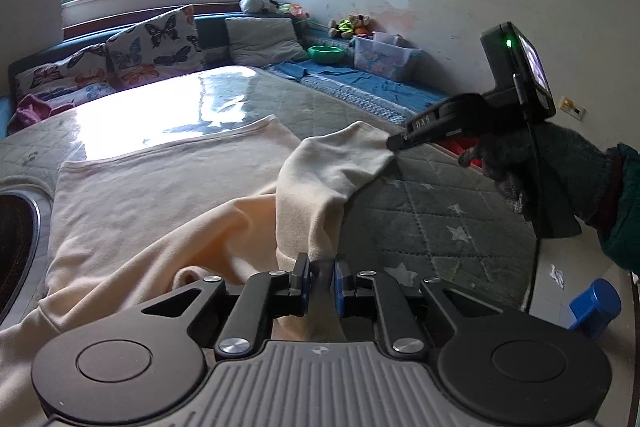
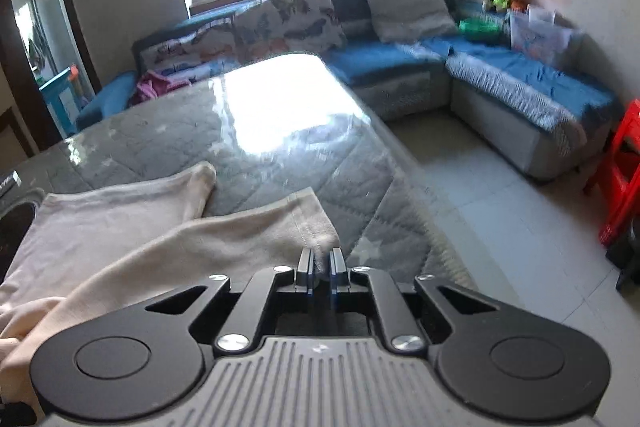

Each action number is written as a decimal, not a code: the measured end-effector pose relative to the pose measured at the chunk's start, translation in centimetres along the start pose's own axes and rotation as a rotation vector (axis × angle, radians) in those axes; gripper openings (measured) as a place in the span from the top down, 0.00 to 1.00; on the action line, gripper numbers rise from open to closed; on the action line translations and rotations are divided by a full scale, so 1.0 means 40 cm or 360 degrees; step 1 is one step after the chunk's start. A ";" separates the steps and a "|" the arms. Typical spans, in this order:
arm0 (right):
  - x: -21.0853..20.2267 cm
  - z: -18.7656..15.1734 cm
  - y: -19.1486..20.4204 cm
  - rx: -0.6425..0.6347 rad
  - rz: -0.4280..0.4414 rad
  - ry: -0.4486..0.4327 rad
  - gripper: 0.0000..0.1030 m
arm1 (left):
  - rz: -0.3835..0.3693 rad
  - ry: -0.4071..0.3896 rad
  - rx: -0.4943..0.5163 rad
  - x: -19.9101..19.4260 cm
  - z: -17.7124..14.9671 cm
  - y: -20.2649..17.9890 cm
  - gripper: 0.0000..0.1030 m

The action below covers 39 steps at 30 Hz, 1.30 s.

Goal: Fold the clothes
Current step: 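Lift the sleeve with the right tool and fold it across the body, then open the right tool to release the folded sleeve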

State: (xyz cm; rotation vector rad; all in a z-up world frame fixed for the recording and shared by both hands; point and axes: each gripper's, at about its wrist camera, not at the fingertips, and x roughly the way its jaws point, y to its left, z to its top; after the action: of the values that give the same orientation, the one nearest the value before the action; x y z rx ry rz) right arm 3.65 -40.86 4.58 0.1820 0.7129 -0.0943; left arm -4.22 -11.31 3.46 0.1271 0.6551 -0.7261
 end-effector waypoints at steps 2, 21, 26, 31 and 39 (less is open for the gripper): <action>-0.035 0.002 -0.007 -0.0013 -0.0020 -0.0056 0.94 | -0.0022 0.0005 0.0019 -0.003 -0.003 -0.006 0.88; -0.215 -0.083 -0.127 -0.0127 -0.0426 -0.0132 0.93 | -0.0333 0.0136 0.0211 0.007 -0.057 -0.088 0.87; -0.203 -0.110 -0.148 -0.0068 -0.0482 -0.0060 0.91 | -0.0353 0.0138 0.0250 0.004 -0.055 -0.099 0.81; -0.211 -0.115 -0.089 -0.0126 -0.0263 -0.0062 0.89 | -0.0375 0.0105 0.0264 -0.013 -0.044 -0.088 0.75; -0.124 -0.137 -0.024 -0.0166 -0.0094 0.0040 0.80 | -0.0182 0.0014 0.0206 -0.089 -0.038 -0.015 0.62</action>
State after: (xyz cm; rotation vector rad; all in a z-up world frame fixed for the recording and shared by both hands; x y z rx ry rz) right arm -3.73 -40.60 3.65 0.0626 0.7467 -0.1112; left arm -7.39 -9.19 4.44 0.2133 0.6276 -0.8790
